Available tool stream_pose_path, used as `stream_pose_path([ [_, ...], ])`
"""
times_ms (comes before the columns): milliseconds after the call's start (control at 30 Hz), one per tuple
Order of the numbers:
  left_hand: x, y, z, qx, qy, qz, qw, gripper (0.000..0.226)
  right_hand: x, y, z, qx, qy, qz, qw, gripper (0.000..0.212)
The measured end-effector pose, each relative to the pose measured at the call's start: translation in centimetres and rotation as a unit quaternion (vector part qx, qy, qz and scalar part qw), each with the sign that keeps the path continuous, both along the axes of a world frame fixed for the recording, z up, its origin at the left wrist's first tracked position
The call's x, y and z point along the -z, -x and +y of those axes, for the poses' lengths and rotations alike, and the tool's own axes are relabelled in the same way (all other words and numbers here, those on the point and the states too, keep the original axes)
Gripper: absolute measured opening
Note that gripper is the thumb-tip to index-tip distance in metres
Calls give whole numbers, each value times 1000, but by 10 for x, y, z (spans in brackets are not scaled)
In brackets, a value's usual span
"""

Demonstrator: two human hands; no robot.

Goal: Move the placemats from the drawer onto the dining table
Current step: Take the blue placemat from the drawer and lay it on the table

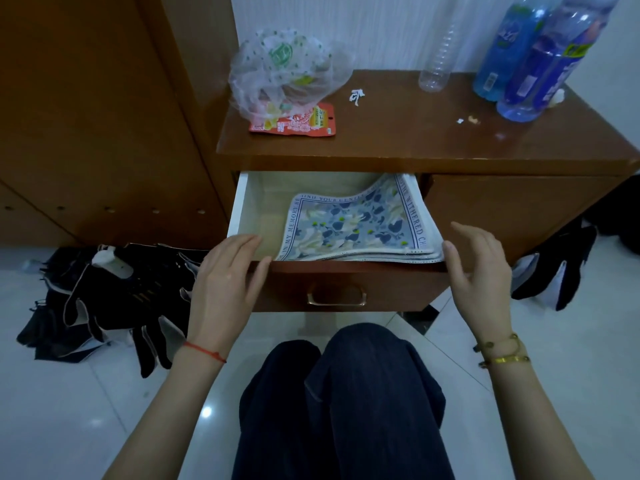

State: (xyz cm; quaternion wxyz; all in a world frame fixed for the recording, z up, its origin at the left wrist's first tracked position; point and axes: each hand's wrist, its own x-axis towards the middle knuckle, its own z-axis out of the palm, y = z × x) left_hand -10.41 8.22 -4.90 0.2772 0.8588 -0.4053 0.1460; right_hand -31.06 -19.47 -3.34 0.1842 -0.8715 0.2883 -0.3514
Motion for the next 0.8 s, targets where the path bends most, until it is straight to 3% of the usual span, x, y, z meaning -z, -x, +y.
stream_pose_path([
  [200, -19, -26, -49, 11, -26, 52, 998, 32, -23, -45, -22, -22, -55, 59, 997, 33],
  [333, -18, -36, -66, 2, -86, 160, 983, 35, -21, -54, -33, -30, -112, 132, 984, 38],
  [567, -7, -54, -81, -43, -209, 324, 922, 56, -38, -56, -39, -53, -203, 194, 958, 43],
  [700, -13, -62, -92, -92, -262, 406, 871, 38, -45, -61, -43, -50, -245, 212, 945, 45],
  [800, -8, -66, -100, -108, -295, 447, 838, 40, -47, -66, -47, -52, -256, 215, 941, 45],
])
